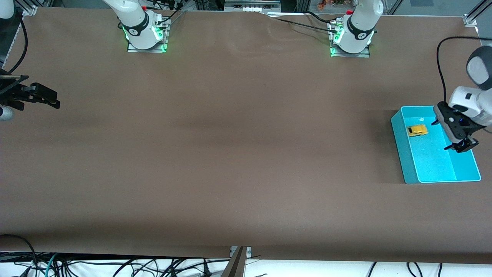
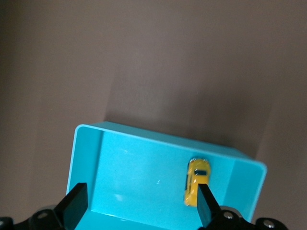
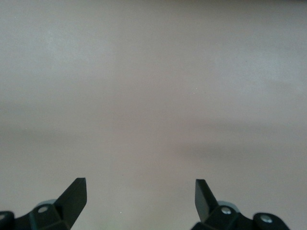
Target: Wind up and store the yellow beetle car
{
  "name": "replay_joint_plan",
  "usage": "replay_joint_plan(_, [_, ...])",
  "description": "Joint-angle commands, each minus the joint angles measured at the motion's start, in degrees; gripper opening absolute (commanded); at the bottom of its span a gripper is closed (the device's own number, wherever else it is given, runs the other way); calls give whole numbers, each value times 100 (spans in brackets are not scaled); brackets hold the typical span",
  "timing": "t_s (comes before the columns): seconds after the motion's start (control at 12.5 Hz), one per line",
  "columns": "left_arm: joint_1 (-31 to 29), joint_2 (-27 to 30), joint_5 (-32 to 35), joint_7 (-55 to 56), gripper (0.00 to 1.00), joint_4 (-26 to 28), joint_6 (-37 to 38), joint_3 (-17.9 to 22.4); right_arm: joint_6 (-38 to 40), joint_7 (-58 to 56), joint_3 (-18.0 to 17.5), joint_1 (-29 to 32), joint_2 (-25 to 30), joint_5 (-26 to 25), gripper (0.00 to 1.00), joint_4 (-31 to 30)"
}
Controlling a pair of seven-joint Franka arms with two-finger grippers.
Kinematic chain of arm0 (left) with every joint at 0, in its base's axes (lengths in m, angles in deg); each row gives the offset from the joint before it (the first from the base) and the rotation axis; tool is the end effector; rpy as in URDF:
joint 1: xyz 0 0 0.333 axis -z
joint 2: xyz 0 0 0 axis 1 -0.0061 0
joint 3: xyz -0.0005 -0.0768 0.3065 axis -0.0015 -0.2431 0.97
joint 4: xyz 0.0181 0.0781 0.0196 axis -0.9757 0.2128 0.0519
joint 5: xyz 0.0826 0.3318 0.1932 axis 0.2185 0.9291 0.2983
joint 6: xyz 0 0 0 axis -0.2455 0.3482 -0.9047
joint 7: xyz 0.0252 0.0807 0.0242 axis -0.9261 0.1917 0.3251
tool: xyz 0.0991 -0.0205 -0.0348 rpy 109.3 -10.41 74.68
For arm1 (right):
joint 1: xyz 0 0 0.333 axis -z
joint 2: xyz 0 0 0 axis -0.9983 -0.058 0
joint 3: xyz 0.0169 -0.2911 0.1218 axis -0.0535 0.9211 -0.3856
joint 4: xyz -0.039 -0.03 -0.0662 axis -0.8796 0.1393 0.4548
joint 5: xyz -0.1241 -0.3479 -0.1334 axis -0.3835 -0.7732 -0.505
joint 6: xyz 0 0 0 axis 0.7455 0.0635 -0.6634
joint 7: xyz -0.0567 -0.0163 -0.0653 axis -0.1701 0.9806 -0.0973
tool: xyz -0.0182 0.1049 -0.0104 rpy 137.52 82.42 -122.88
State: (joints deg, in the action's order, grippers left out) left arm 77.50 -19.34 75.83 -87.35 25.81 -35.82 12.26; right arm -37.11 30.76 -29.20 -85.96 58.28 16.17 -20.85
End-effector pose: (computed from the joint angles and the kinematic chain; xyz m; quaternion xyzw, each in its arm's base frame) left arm 0.5723 0.1238 0.4359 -0.8187 0.5730 -0.0178 0.0334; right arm 0.5972 -0.0151 0.6026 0.9986 0.0419 -0.0279 0.0186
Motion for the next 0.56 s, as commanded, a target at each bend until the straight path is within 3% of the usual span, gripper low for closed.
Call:
replay_joint_plan(0.0, [283,236,-139,2113,100,-249,962,32,-33,-16,2,34,70,104,100,-61])
replay_joint_plan(0.24, [529,587,-139,4796,100,-539,2151,23,-33,-16,2,34,70,104,100,-61])
replay_joint_plan(0.48, [732,807,-305,6486,100,-706,2662,23,-33,-16,11,42,61,104,100,-61])
